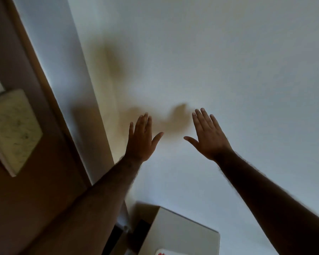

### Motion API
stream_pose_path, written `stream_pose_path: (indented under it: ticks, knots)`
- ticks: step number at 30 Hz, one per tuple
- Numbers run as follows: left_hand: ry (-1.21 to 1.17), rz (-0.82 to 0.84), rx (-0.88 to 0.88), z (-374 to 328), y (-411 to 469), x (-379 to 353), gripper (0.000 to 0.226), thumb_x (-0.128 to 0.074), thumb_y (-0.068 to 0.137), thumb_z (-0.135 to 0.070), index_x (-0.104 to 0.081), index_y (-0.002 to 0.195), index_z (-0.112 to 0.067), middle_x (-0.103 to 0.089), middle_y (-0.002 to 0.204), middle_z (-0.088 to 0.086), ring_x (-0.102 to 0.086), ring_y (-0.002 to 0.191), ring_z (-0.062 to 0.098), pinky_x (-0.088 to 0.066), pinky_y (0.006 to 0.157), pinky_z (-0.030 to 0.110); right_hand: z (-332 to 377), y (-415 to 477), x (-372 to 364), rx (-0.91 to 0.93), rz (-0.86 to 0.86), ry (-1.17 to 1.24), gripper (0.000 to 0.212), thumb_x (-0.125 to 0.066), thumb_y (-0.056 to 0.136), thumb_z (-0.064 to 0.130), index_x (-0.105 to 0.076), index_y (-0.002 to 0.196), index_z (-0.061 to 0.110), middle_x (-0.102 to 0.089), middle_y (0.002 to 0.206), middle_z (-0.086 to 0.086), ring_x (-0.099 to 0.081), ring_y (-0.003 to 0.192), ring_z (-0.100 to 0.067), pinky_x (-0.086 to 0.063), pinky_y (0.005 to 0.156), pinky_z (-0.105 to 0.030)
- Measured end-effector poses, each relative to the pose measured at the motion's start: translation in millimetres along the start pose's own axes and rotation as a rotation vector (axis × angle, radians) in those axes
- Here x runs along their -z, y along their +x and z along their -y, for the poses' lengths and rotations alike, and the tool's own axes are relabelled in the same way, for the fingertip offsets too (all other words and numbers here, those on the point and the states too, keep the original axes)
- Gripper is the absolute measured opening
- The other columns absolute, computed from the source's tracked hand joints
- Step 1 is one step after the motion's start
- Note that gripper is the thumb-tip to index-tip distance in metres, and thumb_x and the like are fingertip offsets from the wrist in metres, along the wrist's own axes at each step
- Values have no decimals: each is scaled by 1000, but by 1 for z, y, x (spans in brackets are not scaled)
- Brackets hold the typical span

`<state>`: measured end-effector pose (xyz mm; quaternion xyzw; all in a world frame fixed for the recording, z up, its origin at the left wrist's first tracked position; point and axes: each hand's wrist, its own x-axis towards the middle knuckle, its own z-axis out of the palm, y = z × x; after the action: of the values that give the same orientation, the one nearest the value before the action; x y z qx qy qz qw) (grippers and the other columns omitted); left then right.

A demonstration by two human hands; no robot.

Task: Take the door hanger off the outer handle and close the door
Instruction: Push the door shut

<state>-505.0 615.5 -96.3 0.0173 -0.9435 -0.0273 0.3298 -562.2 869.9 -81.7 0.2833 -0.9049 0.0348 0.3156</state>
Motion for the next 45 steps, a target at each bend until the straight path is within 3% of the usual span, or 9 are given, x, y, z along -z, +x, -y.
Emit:
stream_pose_path:
  ticks: [5,10,13,21,26,28,34,38,45]
  knots:
    - [25,-155,-33,-3,44,100,77,-45,105,-58,-36,160,-5,-29,171,13,-29,159,31,-24,127,57,7,41,98,63,-195,-15,88,-36,102,63,-28,159,-4,-29,168,-21,-20,158,-35,-24,126,-55]
    - [43,-309,-7,2,66,228,82,-35,105,-64,-28,164,-8,-19,175,8,-18,162,27,-18,131,54,39,79,208,114,-358,-31,91,-32,102,65,-25,160,-4,-27,168,-22,-18,159,-34,-22,127,-54]
    - [66,-326,-12,11,76,260,84,-29,104,-66,-25,164,-8,-16,175,8,-14,163,26,-15,131,54,46,98,236,120,-381,-17,91,-32,101,65,-24,160,-4,-25,169,-21,-17,159,-34,-20,128,-52]
    - [185,-350,-57,14,65,283,84,-29,103,-67,-33,162,-8,-22,174,9,-18,162,26,-16,131,53,65,99,226,162,-373,27,90,-32,104,66,-20,162,-1,-21,171,-19,-12,160,-30,-18,129,-50]
    - [184,-356,-148,-3,42,297,83,-37,103,-65,-36,161,-5,-26,172,11,-22,161,27,-21,130,54,70,75,198,174,-368,184,87,-40,105,62,-16,163,2,-18,172,-15,-8,161,-27,-15,130,-49]
    - [200,-370,-162,17,1,299,84,-37,103,-65,-37,160,-4,-29,171,13,-25,160,29,-23,129,53,107,67,163,232,-326,295,90,-37,102,65,-17,163,2,-18,172,-15,-8,161,-26,-15,130,-49]
    - [436,-49,23,81,-114,310,95,-18,100,-76,-14,166,-7,-9,176,10,-4,164,25,-8,132,56,210,49,76,407,-135,426,101,-37,97,76,-19,162,1,-21,171,-18,-14,160,-30,-24,128,-53]
    - [603,80,167,109,-169,322,98,-16,99,-78,-15,166,-7,-12,175,12,-7,164,27,-9,131,58,279,35,39,540,-44,544,101,-32,97,77,-24,161,0,-24,169,-19,-17,159,-31,-25,127,-52]
    - [884,336,64,128,-226,312,90,-23,104,-67,-25,162,3,-21,171,23,-17,161,38,-13,129,62,379,-3,-4,678,125,732,100,-58,91,62,-25,159,-3,-21,168,-21,-15,158,-37,-23,127,-56]
